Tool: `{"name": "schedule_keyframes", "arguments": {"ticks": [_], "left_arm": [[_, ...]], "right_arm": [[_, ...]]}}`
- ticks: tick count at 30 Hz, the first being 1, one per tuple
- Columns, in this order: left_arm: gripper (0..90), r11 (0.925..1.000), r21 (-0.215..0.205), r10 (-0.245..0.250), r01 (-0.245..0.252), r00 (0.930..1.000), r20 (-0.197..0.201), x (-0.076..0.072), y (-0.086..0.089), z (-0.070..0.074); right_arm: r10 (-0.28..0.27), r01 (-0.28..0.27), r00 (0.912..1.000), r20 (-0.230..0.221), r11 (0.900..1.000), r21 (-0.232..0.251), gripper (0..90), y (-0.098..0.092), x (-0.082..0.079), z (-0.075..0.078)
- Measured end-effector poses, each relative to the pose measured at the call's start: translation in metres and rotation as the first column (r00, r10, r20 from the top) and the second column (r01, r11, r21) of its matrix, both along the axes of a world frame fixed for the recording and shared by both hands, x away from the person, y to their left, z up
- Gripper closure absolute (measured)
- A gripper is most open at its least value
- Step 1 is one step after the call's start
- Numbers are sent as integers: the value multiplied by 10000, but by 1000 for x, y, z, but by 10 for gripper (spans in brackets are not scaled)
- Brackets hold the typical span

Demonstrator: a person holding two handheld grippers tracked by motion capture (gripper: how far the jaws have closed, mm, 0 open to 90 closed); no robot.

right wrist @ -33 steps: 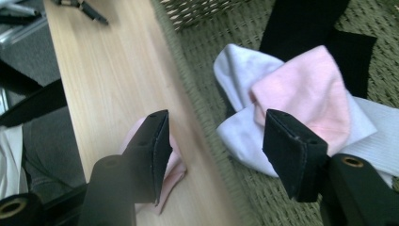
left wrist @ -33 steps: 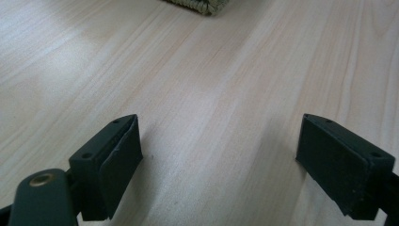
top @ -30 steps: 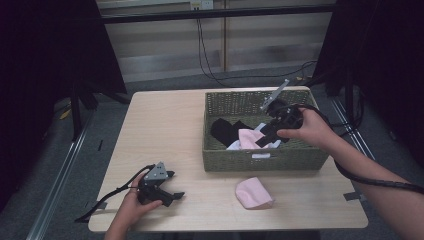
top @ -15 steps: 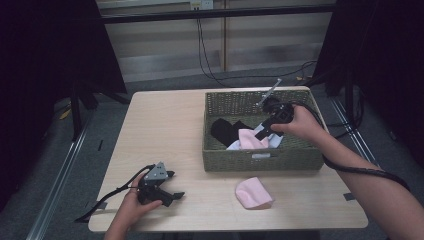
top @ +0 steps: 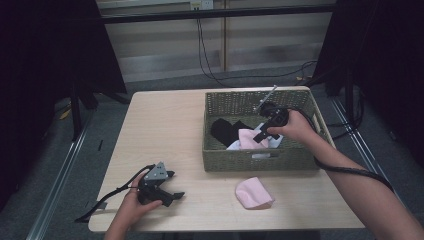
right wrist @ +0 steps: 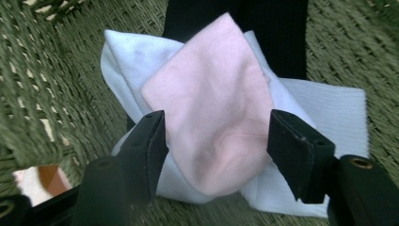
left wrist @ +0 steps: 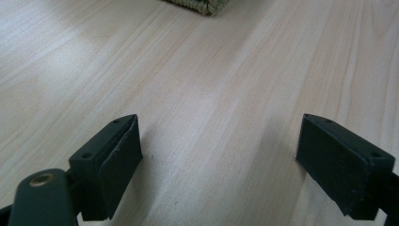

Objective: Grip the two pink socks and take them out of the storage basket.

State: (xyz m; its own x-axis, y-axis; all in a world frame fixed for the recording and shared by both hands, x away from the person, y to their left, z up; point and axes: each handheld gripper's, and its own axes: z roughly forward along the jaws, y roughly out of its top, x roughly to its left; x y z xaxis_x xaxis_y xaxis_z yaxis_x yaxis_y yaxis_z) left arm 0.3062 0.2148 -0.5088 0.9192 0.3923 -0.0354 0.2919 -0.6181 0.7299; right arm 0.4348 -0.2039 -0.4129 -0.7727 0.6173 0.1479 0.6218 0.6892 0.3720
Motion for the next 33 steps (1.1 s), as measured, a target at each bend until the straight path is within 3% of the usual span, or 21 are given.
{"name": "schedule_keyframes", "arguments": {"ticks": [7, 13, 17, 19, 21, 26, 33], "left_arm": [[138, 10000, -1, 0, 0, 10000, -4, 0, 0, 0], [138, 10000, 21, -22, 22, 10000, 5, 0, 0, 0], [138, 10000, -17, 9, -9, 10000, 37, 0, 0, 0], [138, 10000, -17, 9, -9, 10000, 37, 0, 0, 0], [138, 10000, -16, 8, -7, 10000, 39, 0, 0, 0], [138, 10000, 21, -18, 18, 10000, 12, 0, 0, 0], [138, 10000, 0, 1, -1, 10000, 5, 0, 0, 0]], "right_arm": [[177, -180, 9998, -107, 9995, -246, 427, 7, 3, -14], [297, -302, 9994, -175, 9991, -289, 529, 12, 5, -25], [155, -160, 9997, -166, 9995, -290, 665, 14, 6, -30], [-1, -11, 9993, -385, 9995, -312, 761, 13, 7, -31], [-125, 109, 9985, -524, 9995, -298, 801, 12, 7, -33], [-194, 177, 9982, -571, 9994, -303, 817, 9, 6, -27], [-521, 516, 9976, -450, 9986, -115, 817, -6, 4, -3]]}}
